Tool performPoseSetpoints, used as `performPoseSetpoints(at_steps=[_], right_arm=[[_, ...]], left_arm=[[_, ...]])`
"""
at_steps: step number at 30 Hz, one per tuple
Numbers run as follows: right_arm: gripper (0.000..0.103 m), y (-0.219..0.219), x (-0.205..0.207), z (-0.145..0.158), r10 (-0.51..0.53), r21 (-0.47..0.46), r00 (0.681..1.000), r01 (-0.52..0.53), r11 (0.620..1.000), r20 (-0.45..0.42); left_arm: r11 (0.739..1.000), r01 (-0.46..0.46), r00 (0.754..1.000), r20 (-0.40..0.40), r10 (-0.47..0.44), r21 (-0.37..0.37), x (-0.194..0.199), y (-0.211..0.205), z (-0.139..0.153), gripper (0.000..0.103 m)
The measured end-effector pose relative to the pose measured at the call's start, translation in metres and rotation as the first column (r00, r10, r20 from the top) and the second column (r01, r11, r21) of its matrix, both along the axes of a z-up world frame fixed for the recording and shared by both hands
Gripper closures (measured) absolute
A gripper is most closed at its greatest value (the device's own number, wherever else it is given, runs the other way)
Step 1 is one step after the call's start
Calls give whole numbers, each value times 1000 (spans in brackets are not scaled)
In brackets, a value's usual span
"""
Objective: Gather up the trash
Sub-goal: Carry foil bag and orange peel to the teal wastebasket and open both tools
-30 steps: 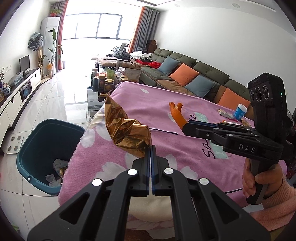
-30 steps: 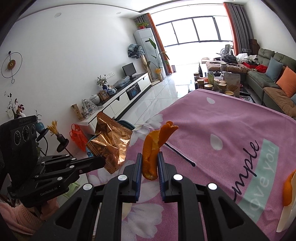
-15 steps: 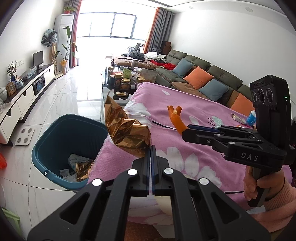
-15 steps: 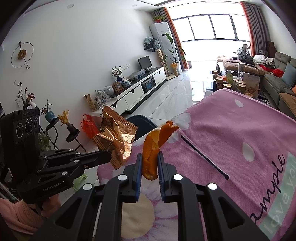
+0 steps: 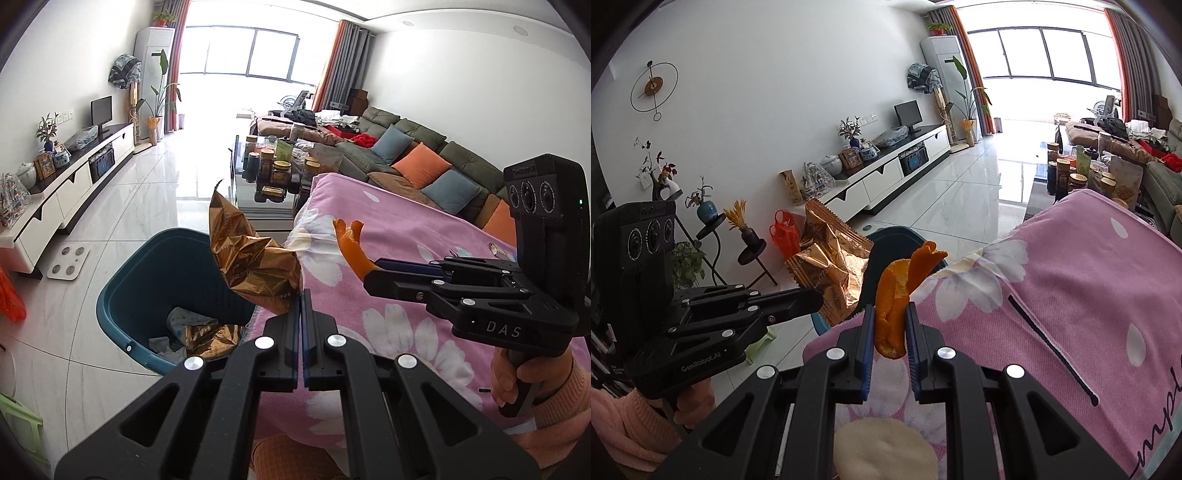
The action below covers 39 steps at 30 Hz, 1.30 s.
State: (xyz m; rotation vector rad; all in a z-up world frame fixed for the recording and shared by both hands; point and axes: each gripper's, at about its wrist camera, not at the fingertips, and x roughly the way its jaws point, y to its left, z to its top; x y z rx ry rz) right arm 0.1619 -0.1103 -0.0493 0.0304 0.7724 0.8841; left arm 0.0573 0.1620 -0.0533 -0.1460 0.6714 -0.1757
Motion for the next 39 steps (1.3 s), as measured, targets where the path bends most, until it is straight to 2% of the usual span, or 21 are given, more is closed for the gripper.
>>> performPoseSetpoints(at_steps=[16, 30, 39], right_arm=[[88, 48, 25, -4, 78, -22, 997, -78, 997, -20], [88, 84, 55, -16, 103, -49, 993, -106, 993, -65], [88, 113, 69, -32, 118, -105, 986, -131, 986, -118]], left_arm=[[994, -106, 994, -29, 106, -4, 7, 50, -11, 102], [991, -134, 989, -68, 135, 11, 24, 65, -25, 102], [989, -145, 983, -112, 145, 13, 45, 73, -39, 102]])
